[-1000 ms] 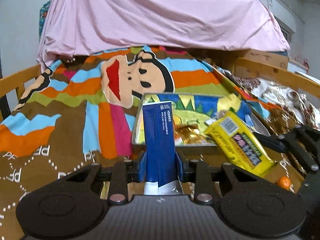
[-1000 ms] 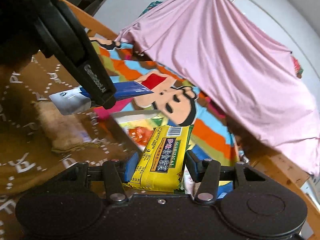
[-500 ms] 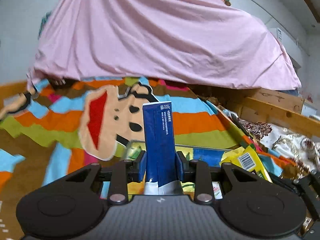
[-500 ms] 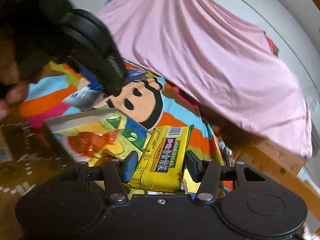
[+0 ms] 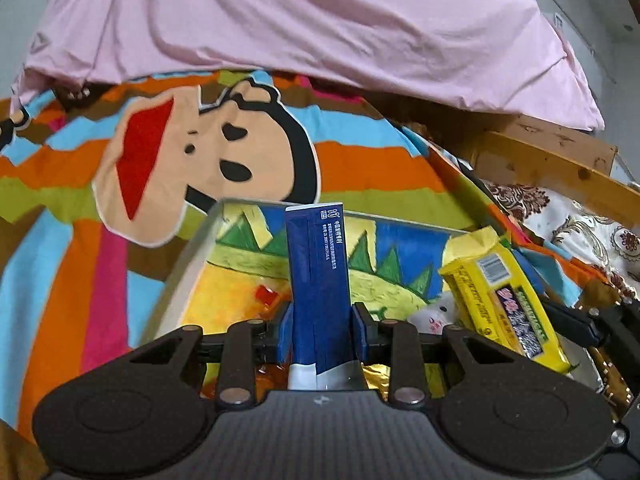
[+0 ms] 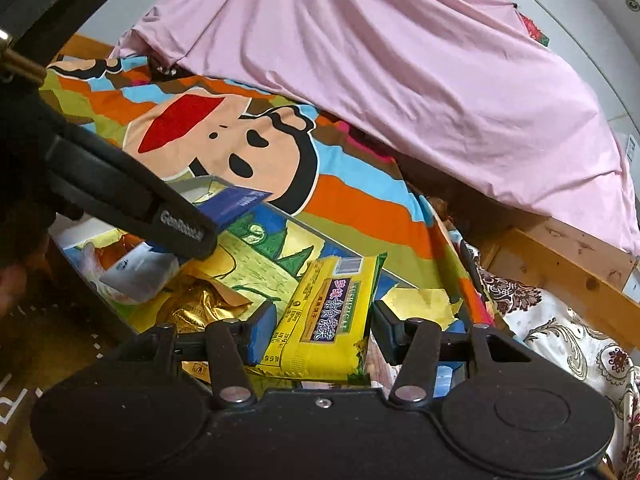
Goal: Organize snacks
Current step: 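Carry the blue pack and yellow pack into the tray and open both grippers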
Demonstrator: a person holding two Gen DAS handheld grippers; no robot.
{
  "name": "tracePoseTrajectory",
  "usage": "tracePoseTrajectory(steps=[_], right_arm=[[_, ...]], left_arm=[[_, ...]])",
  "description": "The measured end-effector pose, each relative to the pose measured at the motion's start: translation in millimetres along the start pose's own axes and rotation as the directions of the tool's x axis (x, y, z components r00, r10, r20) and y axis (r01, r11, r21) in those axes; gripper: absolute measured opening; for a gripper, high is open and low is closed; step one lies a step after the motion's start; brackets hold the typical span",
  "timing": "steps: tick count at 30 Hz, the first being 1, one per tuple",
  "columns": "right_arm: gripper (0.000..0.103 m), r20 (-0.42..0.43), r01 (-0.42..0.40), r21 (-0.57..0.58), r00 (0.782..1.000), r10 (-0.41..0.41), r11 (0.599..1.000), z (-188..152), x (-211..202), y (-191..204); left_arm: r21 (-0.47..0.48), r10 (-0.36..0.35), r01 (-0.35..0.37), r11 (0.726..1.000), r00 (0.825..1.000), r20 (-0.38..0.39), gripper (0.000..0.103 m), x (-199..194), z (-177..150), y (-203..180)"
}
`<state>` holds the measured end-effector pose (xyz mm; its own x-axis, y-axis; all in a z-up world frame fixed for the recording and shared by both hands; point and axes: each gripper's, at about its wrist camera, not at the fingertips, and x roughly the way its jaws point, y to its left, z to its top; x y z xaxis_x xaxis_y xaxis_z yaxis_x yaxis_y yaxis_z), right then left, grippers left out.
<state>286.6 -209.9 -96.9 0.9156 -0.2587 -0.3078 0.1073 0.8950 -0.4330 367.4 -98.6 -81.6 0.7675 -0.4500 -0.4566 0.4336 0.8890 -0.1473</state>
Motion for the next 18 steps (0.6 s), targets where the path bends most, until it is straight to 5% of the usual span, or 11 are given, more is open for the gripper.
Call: tracePoseTrajectory(steps=[2,6,14,18], right_arm=[[0.038,-0.012,0.003,-0.017,1.0,-0.004,1.0,0.1,2.8,3.2],[0.037,-0.042,-0.005,-0.045,0.999,0.003,0.999,-1.0,7.2,7.5],[0.05,-0.039,0.013,-0.03,0.999,-0.014,0.999,-0.8,2.9,3.1],[0.06,-0.045,0.036,0.008,0.998,-0.036,0.999,3.5,-1.8,-5.2]], left_arm=[[0.0,-0.01,0.01,1.0,1.0,-0.002,0.034,1.6,-1.1,0.7],[-0.005,-0.028,0.028,1.0,1.0,-0.009,0.034,3.7,-1.0,2.0],[0.0,-0.034,0.034,0.999,0.998,-0.054,0.038,10.6,-2.9,0.0],[-0.047,-0.054,0.051,0.998,0.997,-0.06,0.056,7.8,-0.2,4.9]])
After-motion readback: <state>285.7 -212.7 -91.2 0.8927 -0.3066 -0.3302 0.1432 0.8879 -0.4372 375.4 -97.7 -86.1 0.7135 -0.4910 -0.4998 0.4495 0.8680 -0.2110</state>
